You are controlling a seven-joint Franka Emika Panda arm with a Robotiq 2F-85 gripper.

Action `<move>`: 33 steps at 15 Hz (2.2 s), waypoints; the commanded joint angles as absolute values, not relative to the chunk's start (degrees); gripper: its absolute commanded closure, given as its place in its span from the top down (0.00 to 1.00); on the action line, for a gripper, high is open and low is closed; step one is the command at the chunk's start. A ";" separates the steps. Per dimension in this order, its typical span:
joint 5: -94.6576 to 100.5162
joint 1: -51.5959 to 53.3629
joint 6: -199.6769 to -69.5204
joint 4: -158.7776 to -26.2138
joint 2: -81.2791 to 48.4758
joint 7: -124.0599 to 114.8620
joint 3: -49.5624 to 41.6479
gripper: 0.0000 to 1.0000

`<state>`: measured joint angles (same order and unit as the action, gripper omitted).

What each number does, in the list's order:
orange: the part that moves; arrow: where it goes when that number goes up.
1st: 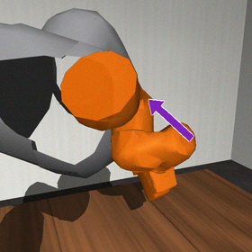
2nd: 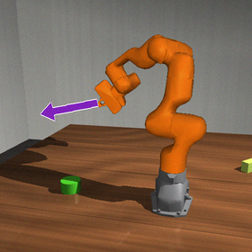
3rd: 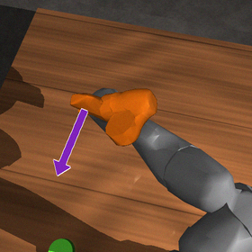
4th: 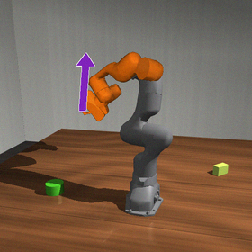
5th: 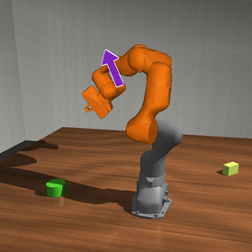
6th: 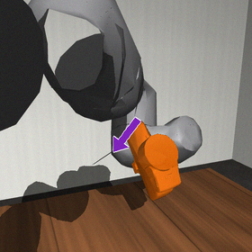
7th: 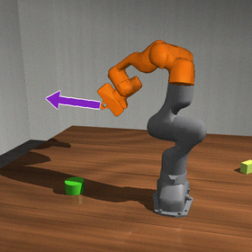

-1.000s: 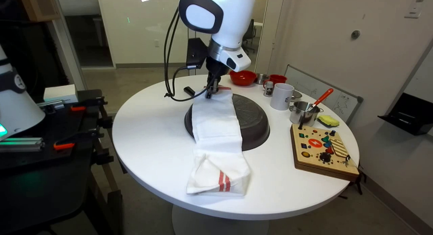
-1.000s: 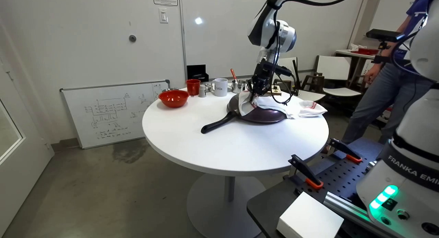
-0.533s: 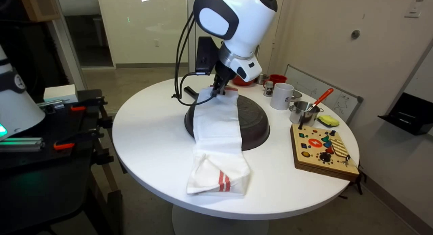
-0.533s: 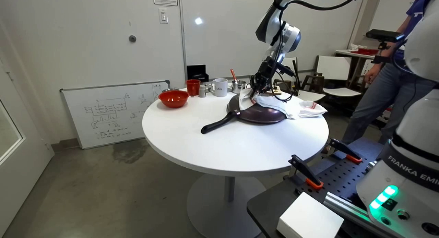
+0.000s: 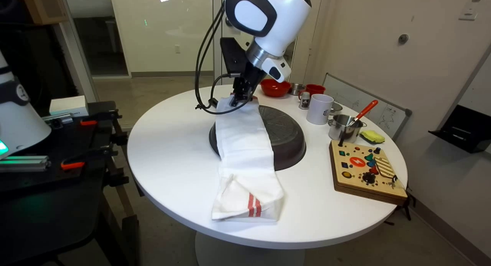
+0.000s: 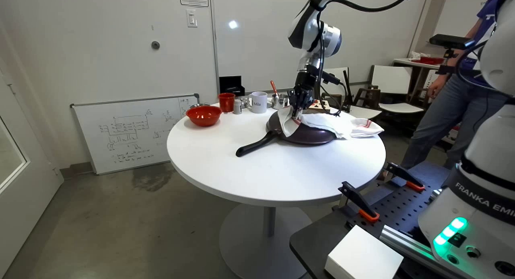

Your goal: Use the towel to wipe the pan

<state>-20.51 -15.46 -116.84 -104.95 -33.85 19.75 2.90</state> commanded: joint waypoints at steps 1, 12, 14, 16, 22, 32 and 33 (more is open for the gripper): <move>-18.25 -14.39 -115.25 -104.65 -36.01 20.91 1.85 0.06; -27.22 -20.87 -107.68 -99.09 -39.22 21.27 1.87 0.05; -30.81 -22.63 -103.60 -97.32 -40.76 22.60 2.15 0.05; -31.97 -23.00 -101.46 -96.07 -42.01 22.74 1.58 0.05; -25.98 -18.96 -106.30 -95.14 -40.67 21.60 -0.34 0.05; -12.53 -14.19 -113.27 -93.23 -36.93 20.54 -1.17 0.04; -12.66 -14.49 -113.37 -93.32 -37.31 20.64 -1.10 0.04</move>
<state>-14.33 -14.95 -112.59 -93.19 -36.94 21.49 -0.37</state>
